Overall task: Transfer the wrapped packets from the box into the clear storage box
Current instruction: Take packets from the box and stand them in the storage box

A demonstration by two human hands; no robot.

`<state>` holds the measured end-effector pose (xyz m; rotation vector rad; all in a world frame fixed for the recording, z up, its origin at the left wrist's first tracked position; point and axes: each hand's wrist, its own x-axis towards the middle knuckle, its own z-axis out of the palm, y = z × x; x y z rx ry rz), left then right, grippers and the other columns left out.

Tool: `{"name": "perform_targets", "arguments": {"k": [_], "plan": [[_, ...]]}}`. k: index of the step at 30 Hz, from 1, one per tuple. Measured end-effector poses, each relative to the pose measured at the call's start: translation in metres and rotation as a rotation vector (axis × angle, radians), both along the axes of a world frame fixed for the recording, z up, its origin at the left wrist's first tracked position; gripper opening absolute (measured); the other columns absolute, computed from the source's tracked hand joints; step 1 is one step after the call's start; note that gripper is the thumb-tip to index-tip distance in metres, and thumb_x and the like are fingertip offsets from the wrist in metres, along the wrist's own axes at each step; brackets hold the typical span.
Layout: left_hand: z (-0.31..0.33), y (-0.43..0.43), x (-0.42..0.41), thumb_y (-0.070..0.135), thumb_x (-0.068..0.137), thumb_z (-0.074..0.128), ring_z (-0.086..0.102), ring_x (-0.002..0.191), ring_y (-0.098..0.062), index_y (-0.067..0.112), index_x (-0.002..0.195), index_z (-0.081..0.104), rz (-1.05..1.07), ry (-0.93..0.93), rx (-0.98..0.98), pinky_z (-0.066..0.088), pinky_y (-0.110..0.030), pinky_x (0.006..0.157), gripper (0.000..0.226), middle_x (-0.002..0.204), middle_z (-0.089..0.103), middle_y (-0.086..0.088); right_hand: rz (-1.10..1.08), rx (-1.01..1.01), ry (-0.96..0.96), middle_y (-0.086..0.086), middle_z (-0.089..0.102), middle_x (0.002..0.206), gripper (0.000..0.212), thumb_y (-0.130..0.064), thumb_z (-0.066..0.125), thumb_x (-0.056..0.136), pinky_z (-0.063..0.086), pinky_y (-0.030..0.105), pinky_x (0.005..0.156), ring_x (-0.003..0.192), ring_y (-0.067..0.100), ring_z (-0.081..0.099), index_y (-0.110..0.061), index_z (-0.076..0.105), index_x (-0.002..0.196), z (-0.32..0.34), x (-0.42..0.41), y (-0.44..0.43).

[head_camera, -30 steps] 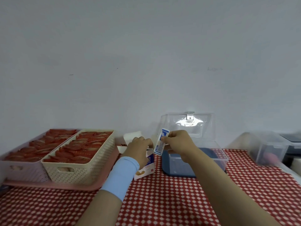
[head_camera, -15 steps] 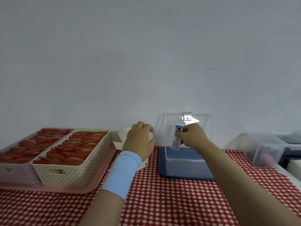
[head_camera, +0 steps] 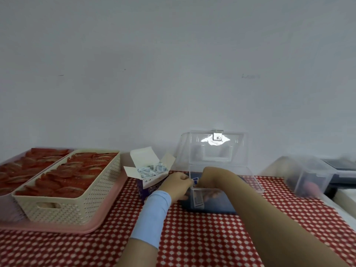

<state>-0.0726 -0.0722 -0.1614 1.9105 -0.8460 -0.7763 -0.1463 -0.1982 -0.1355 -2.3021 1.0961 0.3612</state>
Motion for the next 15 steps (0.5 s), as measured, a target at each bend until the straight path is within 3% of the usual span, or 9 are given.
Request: {"name": "perform_targets", "arguments": {"k": [7,10,12,15], "plan": [[0.0,-0.0001,0.0072,0.019,0.097,0.057,0.07,0.098,-0.021,0.007,0.106,0.069,-0.016,0.004,-0.021,0.059,-0.036,0.088,0.019,0.107,0.071,-0.01,-0.034,-0.032,0.09,0.007,0.066,0.052,0.03,-0.028,0.063,0.098,0.053,0.024,0.053,0.042,0.013,0.063,-0.004,0.06,0.08,-0.0019,0.0096,0.0045],[0.0008,-0.0001,0.0066,0.02,0.098,0.055,0.07,0.099,-0.021,0.01,0.105,0.067,-0.035,-0.019,-0.007,0.06,-0.034,0.085,0.017,0.108,0.071,-0.009,-0.114,-0.018,-0.01,0.015,0.07,0.071,0.034,-0.034,0.059,0.099,0.058,0.03,0.054,0.051,0.021,0.068,-0.002,0.056,0.085,-0.004,0.0067,0.0007],[0.0011,-0.001,0.0069,0.021,0.098,0.055,0.069,0.1,-0.024,0.006,0.109,0.067,-0.039,-0.045,0.004,0.059,-0.038,0.088,0.021,0.111,0.07,-0.013,-0.131,0.036,-0.032,0.016,0.075,0.079,0.032,-0.031,0.056,0.101,0.062,0.033,0.066,0.062,0.022,0.074,-0.001,0.06,0.091,-0.0039,0.0038,-0.0006],[0.0021,-0.0005,0.0061,0.021,0.098,0.056,0.069,0.102,-0.026,0.001,0.112,0.067,-0.037,-0.055,0.017,0.058,-0.043,0.09,0.026,0.112,0.07,-0.016,-0.114,0.112,-0.035,0.013,0.076,0.072,0.027,-0.024,0.056,0.1,0.062,0.037,0.082,0.071,0.023,0.076,0.0,0.067,0.094,-0.0003,0.0023,-0.0006]]}}
